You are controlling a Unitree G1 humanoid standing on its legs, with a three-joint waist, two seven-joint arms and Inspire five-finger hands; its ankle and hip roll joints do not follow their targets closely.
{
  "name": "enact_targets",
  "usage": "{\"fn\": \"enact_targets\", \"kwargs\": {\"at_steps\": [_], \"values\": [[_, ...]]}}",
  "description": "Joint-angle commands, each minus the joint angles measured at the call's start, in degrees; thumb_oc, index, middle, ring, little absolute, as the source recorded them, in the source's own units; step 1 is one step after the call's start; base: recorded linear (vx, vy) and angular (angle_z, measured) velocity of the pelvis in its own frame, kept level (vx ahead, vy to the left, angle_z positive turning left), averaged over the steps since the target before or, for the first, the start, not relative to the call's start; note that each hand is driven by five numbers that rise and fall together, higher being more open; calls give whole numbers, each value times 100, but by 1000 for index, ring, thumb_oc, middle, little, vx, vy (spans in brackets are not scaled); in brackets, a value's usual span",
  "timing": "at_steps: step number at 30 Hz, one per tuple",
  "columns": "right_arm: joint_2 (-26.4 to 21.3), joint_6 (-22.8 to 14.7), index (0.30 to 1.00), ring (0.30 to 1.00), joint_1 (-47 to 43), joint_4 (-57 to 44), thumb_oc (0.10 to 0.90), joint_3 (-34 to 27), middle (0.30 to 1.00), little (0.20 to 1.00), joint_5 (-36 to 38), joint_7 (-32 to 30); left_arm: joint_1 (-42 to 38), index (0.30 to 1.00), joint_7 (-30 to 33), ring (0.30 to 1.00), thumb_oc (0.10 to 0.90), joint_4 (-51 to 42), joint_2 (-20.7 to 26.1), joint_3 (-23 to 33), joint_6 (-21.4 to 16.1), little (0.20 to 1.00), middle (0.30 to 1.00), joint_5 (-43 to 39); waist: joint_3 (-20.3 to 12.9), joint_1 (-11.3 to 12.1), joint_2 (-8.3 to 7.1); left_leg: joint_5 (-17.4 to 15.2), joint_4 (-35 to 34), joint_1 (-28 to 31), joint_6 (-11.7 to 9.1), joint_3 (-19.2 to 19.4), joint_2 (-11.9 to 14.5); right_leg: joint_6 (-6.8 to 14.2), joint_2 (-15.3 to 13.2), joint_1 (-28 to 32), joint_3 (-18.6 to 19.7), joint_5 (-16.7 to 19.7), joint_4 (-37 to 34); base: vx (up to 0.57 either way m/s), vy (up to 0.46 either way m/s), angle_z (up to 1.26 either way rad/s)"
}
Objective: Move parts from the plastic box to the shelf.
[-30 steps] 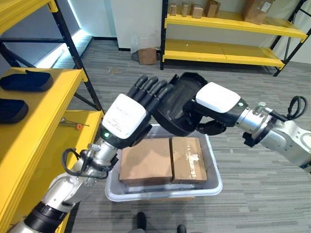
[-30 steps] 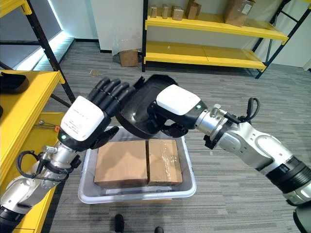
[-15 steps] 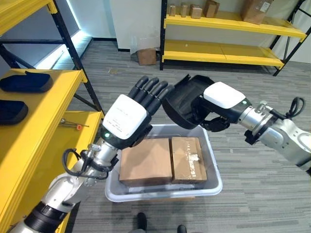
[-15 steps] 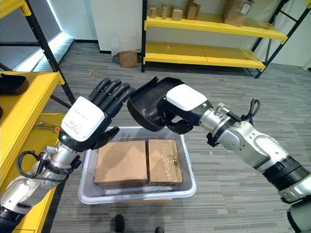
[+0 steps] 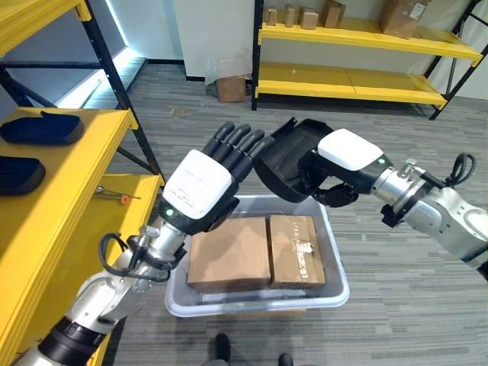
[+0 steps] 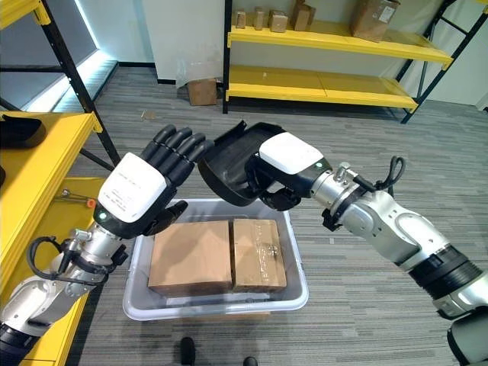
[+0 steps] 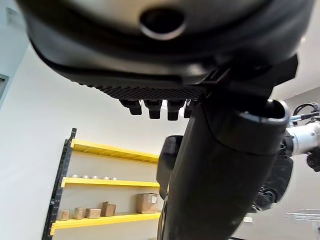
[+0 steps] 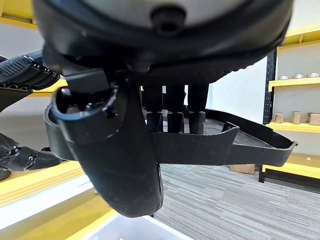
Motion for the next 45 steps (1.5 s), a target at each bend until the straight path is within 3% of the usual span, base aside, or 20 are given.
{"fn": "enact_targets", "kwargs": {"at_steps": [1,20,45], "values": [[165,-61,300,300,-1069,-39,400,15,300,300,395,-465,-446,1000,211,1000,900,-204,28,-198,1,1000,1000,-294,-956,100,-135,-607,-49,363,-466,-51,862,445,-589,-230,-163,-158,155,0,0,0],[435,-124,300,300,-1934,-109,400,700,300,300,467,-248,-1114,1000,146,1000,900,-6,16,-720,48,1000,1000,-103,-963,60,-141,-630,-49,406,-458,-8,851,445,-587,-233,-109,-147,135,0,0,0],[534,-114,300,300,-2181,-229,400,686,300,300,686,-152,-1304,1000,-74,1000,900,990,129,-1208,176,1000,1000,320,-980,10,-122,-646,-49,449,-458,27,855,436,-572,-225,-62,-155,123,0,0,0]]}}
